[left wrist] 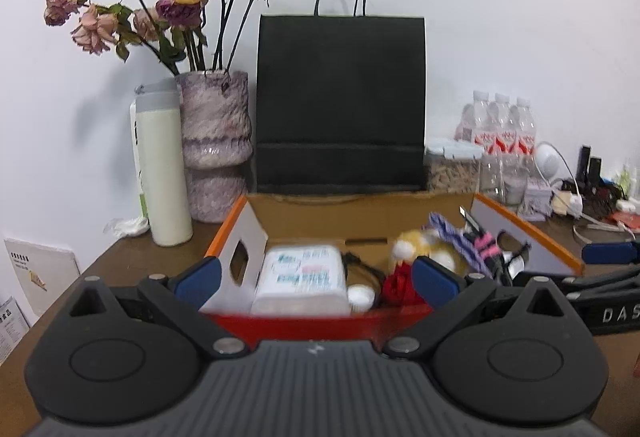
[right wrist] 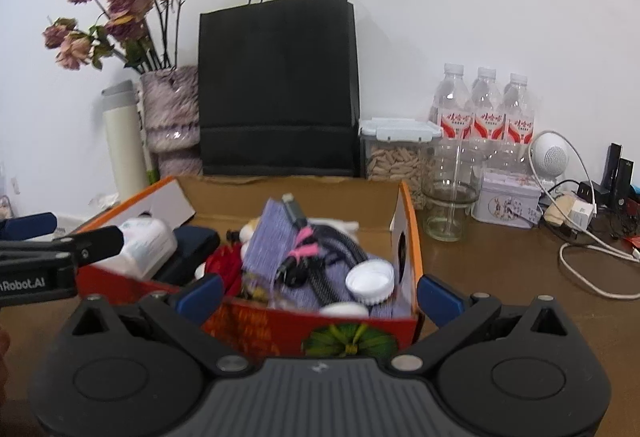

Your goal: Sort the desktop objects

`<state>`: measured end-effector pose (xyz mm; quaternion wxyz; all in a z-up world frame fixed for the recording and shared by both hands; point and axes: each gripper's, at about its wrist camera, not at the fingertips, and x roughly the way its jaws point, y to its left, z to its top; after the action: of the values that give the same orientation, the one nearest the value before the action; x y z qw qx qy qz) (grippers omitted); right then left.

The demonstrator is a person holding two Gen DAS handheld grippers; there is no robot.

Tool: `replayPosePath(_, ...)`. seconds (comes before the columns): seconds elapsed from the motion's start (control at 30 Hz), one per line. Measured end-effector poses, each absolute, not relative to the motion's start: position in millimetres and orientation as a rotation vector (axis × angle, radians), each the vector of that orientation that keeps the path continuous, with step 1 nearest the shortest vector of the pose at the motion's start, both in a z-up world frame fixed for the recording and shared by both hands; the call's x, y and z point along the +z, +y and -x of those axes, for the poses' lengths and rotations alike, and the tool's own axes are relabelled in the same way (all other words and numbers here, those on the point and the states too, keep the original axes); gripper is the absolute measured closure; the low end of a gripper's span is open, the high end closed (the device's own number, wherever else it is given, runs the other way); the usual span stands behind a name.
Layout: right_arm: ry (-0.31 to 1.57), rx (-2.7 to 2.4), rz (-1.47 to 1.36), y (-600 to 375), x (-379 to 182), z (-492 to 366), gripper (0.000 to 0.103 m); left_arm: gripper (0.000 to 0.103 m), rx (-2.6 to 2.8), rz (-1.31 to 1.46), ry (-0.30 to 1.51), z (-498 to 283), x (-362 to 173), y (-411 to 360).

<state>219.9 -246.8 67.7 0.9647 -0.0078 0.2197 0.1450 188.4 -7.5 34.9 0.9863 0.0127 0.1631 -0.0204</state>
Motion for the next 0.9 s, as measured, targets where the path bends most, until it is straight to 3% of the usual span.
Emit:
replayPosePath(0.67,0.632,0.307,0.075,-236,33,-183,0.000,0.000,-0.102,-0.028,0.588,-156,-5,-11)
replayPosePath(0.9,0.621,0.291,0.043,-237,35,-178,0.000,0.000,-0.091,-0.014,0.566,-149,-2,-12)
